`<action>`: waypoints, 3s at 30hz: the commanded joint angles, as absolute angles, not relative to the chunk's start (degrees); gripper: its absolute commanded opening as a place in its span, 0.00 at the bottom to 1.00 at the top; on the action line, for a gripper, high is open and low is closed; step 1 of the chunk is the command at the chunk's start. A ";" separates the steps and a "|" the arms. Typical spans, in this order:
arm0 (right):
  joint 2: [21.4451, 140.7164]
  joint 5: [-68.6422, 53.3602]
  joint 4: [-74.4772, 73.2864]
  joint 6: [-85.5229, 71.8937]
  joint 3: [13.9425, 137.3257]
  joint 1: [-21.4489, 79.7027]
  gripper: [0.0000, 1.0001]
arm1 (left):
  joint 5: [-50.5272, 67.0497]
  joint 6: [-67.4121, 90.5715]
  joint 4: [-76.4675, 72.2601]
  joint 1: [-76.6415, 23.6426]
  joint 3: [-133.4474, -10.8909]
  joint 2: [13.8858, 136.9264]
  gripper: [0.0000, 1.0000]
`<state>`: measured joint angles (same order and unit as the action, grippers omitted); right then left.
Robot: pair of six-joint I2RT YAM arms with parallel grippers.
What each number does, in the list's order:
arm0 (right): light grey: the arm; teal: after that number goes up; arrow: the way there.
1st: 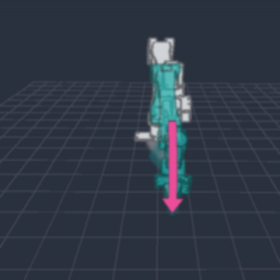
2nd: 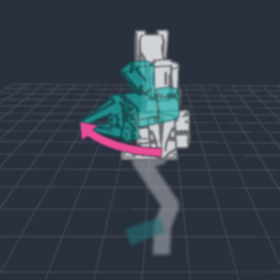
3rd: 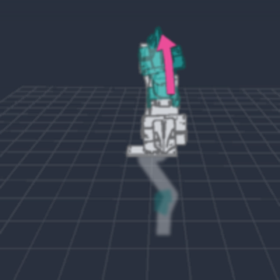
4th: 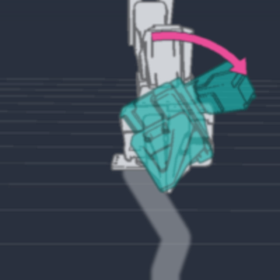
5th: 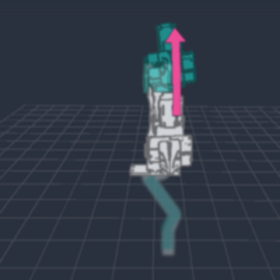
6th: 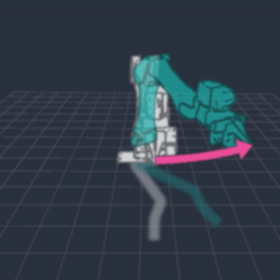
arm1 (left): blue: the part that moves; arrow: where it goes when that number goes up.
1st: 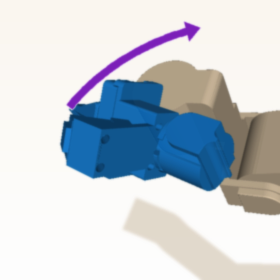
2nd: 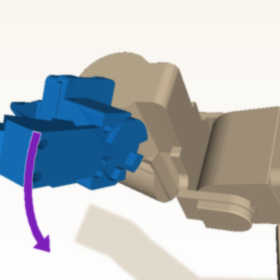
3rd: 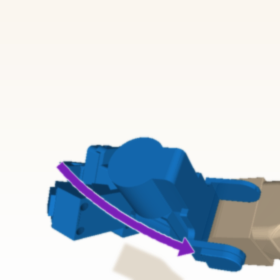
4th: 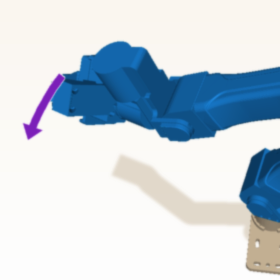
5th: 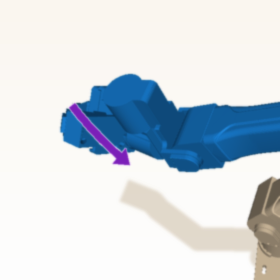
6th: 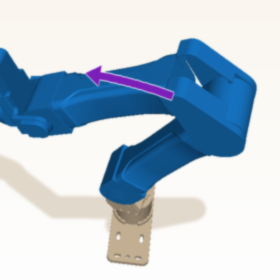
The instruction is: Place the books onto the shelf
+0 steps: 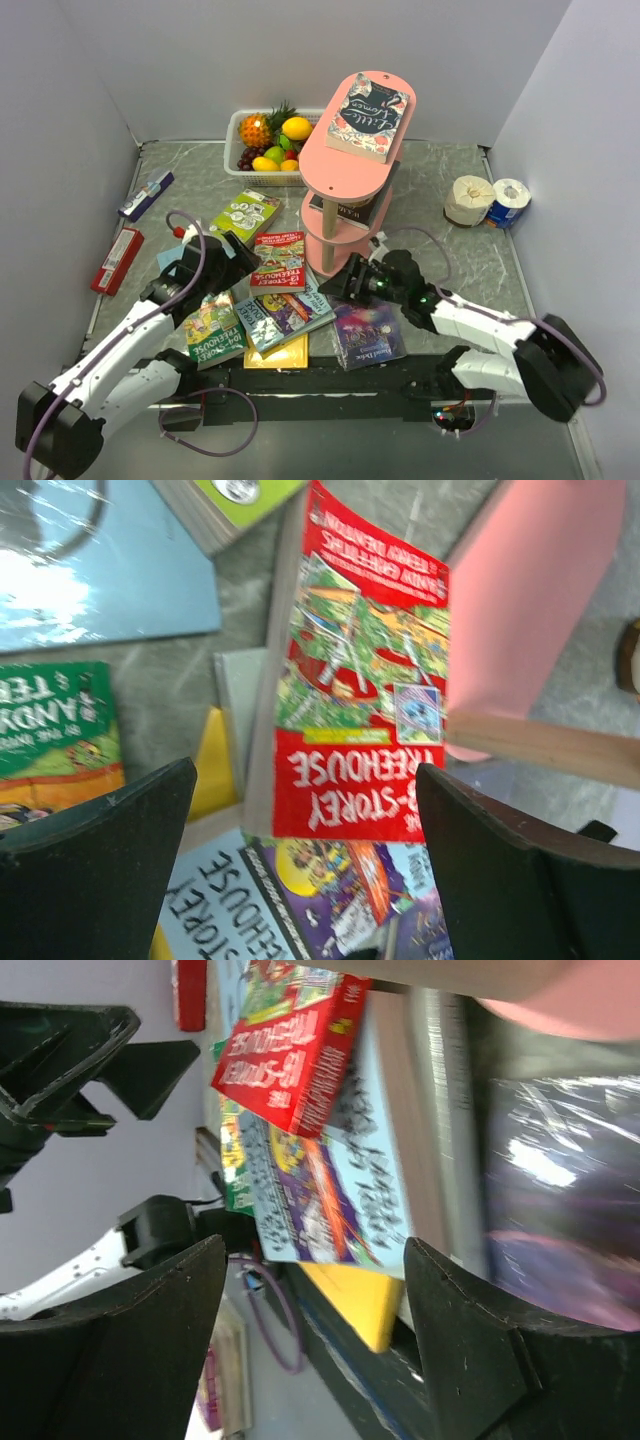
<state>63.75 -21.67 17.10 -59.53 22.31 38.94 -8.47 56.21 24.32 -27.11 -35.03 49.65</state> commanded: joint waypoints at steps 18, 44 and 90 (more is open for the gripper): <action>74.28 -12.66 25.76 -64.95 27.34 47.11 0.75 | -1.93 51.07 14.68 -26.28 -34.19 62.49 0.45; 60.54 22.15 27.50 -61.44 16.25 55.20 0.77 | -13.17 51.95 18.53 -34.63 -39.43 56.59 0.73; 91.32 10.02 51.23 -67.94 26.19 49.39 0.41 | -7.29 51.24 13.88 -34.45 -38.76 73.39 0.15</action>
